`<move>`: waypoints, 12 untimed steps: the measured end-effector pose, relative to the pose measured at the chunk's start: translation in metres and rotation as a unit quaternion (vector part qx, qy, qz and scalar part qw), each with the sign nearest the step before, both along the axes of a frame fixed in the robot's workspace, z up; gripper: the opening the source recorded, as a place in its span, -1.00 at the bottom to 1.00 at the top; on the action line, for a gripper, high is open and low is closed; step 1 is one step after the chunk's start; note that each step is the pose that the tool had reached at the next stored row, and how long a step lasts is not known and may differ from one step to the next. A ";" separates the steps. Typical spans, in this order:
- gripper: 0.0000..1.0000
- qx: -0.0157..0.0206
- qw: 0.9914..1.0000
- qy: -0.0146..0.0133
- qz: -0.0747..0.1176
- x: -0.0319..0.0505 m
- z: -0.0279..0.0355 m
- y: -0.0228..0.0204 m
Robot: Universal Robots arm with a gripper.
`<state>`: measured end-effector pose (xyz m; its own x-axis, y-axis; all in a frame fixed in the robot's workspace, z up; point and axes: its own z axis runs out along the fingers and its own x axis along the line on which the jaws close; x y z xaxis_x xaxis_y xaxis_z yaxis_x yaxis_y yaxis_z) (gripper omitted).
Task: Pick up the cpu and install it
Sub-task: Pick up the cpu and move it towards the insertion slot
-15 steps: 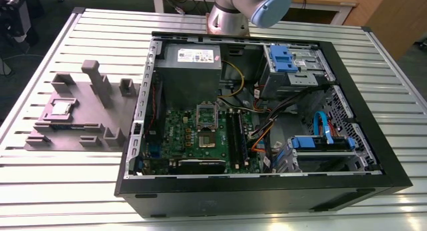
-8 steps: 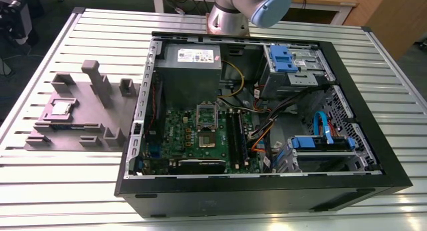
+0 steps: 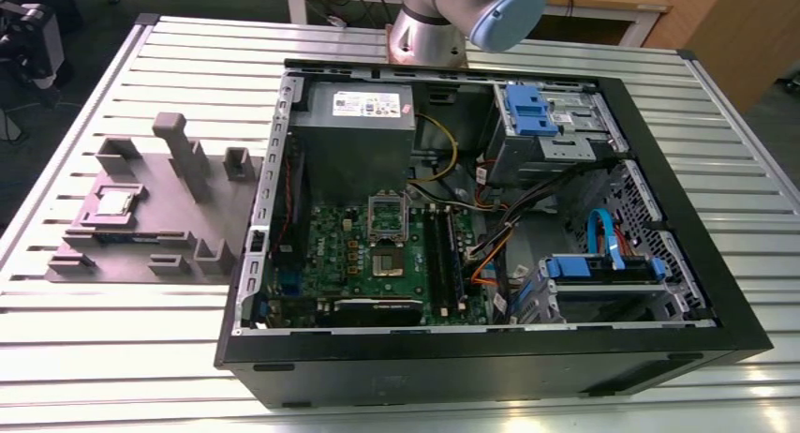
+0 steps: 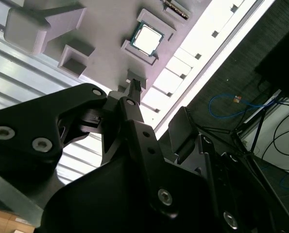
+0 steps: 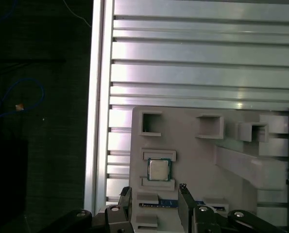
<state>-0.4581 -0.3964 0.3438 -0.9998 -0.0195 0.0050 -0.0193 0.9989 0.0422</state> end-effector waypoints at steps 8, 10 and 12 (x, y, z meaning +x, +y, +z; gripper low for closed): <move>0.00 0.000 1.000 0.000 0.000 -0.0006 -0.0008 0.0000; 0.00 0.000 1.000 0.000 0.000 -0.0009 -0.0010 0.0000; 0.00 0.000 1.000 0.000 0.000 -0.0011 -0.0013 0.0000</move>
